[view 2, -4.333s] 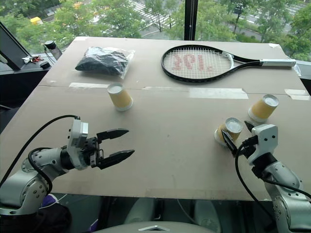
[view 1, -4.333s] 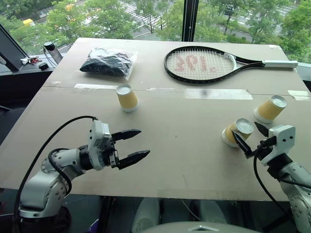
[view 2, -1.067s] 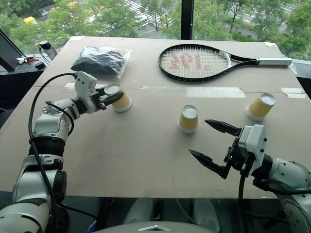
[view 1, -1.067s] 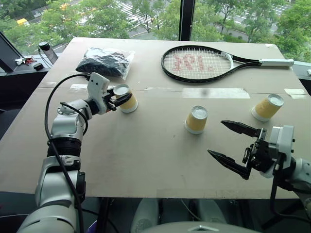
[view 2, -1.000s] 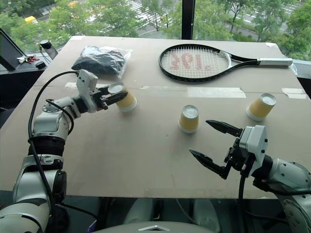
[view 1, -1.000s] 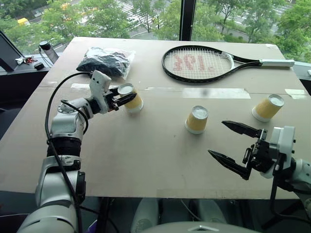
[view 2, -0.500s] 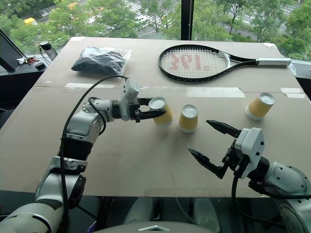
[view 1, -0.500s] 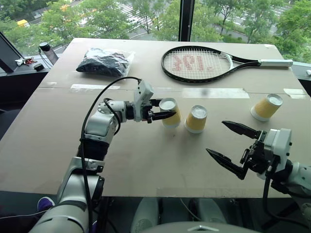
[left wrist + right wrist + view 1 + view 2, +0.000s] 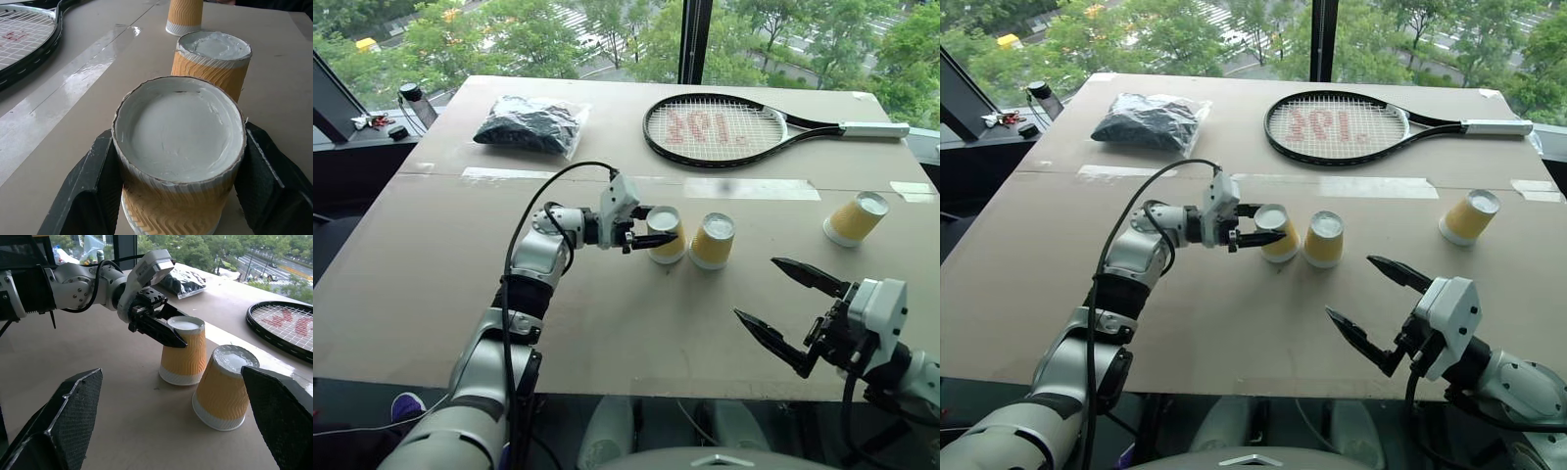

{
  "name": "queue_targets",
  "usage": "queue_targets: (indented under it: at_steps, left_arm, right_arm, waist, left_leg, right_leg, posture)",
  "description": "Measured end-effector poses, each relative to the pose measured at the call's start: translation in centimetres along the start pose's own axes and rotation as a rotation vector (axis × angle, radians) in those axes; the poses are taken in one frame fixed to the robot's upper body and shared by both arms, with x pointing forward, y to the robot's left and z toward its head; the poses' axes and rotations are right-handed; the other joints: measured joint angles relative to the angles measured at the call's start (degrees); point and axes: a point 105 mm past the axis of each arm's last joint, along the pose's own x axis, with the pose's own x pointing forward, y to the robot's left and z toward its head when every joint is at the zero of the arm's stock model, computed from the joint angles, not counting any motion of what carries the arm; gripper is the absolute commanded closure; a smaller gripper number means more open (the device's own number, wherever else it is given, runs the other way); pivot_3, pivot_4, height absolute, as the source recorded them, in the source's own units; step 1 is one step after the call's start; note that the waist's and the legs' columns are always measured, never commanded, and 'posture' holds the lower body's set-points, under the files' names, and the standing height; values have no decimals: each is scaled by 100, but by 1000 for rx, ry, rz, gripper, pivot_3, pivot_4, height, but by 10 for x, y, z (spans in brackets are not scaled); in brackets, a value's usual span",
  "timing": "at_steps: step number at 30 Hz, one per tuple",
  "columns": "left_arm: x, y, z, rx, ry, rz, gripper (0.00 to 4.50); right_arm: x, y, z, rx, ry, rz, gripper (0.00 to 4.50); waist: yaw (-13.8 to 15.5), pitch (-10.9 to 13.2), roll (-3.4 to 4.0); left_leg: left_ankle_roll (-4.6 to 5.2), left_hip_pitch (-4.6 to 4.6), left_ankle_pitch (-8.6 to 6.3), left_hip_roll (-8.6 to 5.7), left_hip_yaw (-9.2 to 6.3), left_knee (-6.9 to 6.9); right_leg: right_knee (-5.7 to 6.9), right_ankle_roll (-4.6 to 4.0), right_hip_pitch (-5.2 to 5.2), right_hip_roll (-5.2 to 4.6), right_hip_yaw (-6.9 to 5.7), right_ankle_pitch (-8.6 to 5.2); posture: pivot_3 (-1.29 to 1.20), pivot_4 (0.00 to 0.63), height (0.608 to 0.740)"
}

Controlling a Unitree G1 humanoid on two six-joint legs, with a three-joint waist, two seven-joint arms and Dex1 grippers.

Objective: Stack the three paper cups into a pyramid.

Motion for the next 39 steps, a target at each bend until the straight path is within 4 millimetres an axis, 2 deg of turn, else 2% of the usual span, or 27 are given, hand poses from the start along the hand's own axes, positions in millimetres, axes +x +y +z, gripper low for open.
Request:
queue_targets:
  at_steps: [9, 24, 27, 28, 29, 37, 39]
  left_arm:
    - [3, -1, -1, 24, -4, -12, 2032]
    - [4, -3, -1, 35, -11, -23, 2032]
    - [5, -6, -3, 28, -9, -49, 580]
    - [6, -8, -5, 21, -5, -58, 203]
    - [7, -12, -9, 6, -3, -69, 38]
    - [4, -12, -10, -5, 1, -61, 38]
    - [-8, -12, -9, -19, 0, -42, 38]
  right_arm:
    - [-19, -13, -1, -67, 55, -60, 0]
    - [-21, -18, 1, -79, 56, -37, 0]
    - [-20, -20, 0, -82, 56, -38, 0]
    - [-20, -20, 0, -82, 56, -39, 0]
    - [-20, -20, 0, -83, 57, -40, 0]
    - [-19, -22, 1, -93, 53, -48, 0]
    - [-19, -26, 2, -95, 53, -65, 0]
  waist:
    - [15, -1, 0]
    - [18, -1, 0]
    - [16, -1, 0]
    - [15, -1, 0]
    - [12, -1, 0]
    - [11, 0, 0]
    - [-21, 0, 0]
  left_leg:
    - [1, 3, 0, 0, 0, 1]
    - [1, 3, 0, 0, -1, 1]
    - [1, 3, 0, 0, 0, 1]
    - [1, 3, 0, 0, 1, 1]
    - [1, 2, -1, 0, 0, 1]
    - [1, 1, 0, 1, 0, 1]
    - [0, 2, 0, 3, 1, 0]
  right_leg:
    - [2, 0, 3, 1, 0, 0]
    - [3, 0, 3, 1, 0, 0]
    - [2, 0, 3, 1, 1, 0]
    - [2, 0, 3, 1, 1, 0]
    - [2, 0, 3, 1, 1, 0]
    - [2, 0, 2, 2, 1, 0]
    - [3, 0, 1, 2, 4, 0]
  posture:
    - [0, 150, 740]
    - [0, 150, 740]
    - [0, 150, 740]
    - [0, 150, 740]
    - [0, 150, 740]
    - [0, 150, 740]
    - [0, 150, 740]
